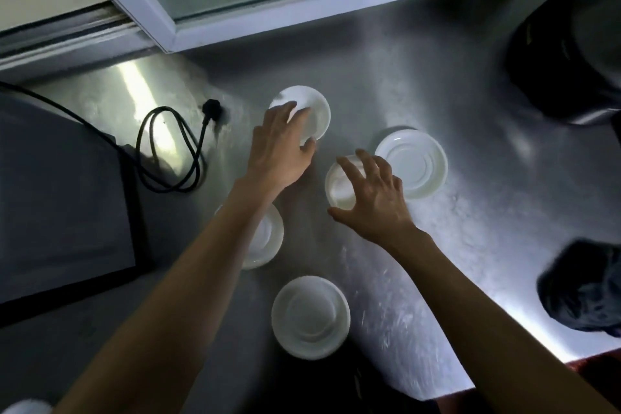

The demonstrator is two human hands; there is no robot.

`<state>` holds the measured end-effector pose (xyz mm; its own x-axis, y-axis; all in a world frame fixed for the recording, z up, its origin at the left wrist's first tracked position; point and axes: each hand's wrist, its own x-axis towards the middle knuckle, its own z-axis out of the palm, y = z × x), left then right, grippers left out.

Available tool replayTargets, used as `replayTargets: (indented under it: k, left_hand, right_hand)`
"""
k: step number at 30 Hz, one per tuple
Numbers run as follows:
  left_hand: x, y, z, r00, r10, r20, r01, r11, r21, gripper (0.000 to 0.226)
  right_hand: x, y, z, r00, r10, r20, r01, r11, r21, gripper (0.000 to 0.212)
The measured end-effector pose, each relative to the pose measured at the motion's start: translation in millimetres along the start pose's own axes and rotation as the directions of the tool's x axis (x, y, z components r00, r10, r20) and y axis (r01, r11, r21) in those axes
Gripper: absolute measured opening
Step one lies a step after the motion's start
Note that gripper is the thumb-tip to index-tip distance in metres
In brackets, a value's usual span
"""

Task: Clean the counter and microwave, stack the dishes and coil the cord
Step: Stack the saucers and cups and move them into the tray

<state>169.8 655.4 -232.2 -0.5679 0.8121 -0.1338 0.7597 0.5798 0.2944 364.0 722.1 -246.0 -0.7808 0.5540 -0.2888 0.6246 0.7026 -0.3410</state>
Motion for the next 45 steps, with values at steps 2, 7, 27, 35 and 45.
replayTargets:
  k: [2,7,27,35,45]
  left_hand:
    - [18,-2,2,1.000,-0.006,0.027,0.005,1.000,0.015,0.057]
    - [50,-2,10,0.989,-0.016,0.144,0.004,0.997,0.079,0.082]
    - [-78,-6,-28,0.991,-0.120,0.064,0.113,0.988,0.101,0.083]
    - [-164,-22,-39,0.980,-0.199,0.013,0.197,0.976,0.096,0.085]
    - [-283,-64,-49,0.965,-0.261,-0.002,0.261,0.964,0.061,0.097]
  right_hand:
    - [9,0,1,1.000,-0.006,0.006,0.006,1.000,-0.003,0.096]
    - [15,0,9,0.998,-0.056,-0.012,0.056,0.998,-0.007,0.095]
    - [-25,-17,-8,0.992,-0.129,-0.011,0.129,0.990,-0.058,0.095]
    - [-58,-59,-12,0.971,-0.240,-0.017,0.238,0.967,-0.092,0.097]
    - [-112,-132,14,0.939,-0.345,-0.012,0.336,0.922,-0.190,0.095]
